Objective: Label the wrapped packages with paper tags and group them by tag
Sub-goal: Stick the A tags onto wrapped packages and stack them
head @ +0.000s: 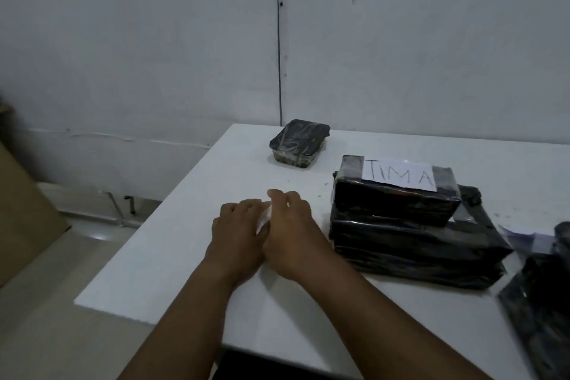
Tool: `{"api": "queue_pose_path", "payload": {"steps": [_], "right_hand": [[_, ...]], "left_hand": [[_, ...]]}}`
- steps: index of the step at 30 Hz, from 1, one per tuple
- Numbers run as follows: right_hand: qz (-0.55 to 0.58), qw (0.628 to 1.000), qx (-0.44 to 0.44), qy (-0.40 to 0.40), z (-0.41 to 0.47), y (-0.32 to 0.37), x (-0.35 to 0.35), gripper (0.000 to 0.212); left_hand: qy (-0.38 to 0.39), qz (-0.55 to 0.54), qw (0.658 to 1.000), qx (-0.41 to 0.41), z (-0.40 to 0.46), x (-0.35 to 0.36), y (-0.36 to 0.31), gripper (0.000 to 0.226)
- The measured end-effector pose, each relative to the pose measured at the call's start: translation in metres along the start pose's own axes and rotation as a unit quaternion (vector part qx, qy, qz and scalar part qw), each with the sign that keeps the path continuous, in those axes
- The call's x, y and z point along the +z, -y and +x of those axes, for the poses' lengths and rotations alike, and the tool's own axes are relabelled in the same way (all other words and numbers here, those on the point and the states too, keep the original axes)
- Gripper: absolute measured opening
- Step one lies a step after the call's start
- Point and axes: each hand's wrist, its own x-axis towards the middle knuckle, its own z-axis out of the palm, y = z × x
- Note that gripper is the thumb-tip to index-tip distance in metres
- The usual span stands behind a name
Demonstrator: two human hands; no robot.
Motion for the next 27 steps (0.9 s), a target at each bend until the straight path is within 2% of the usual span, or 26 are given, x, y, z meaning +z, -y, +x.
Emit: {"api": "queue_pose_path", "payload": {"steps": [4,9,15,21,24,27], "right_hand": [[-0.064,0.996,0.059,0.001,0.010,-0.018,0.013,0.056],[-0.106,0.993,0.036,-0.042,0.013,-0.021,0.021,0.047],[-0.093,0.992,0.040,-0.072,0.016,-0.024,0.025,0.045],[-0.080,0.991,0.052,-0.092,0.020,-0.025,0.029,0.033],[-0.079,0.990,0.057,-0.101,0.020,-0.025,0.031,0.030],[-0.070,0.989,0.054,-0.122,0.020,-0.025,0.033,0.027]], "left_hand": [[-0.021,-0.029,0.999,0.000,0.000,0.004,0.000,0.037],[-0.057,-0.056,0.997,0.016,0.000,0.009,0.003,0.021],[-0.073,-0.077,0.994,0.026,-0.002,0.009,0.002,0.012],[-0.044,-0.048,0.998,0.015,-0.002,0.008,0.002,0.034],[-0.021,-0.047,0.999,0.013,-0.002,0.005,0.000,0.032],[-0.033,-0.052,0.998,0.021,-0.003,0.004,-0.001,0.024]]}}
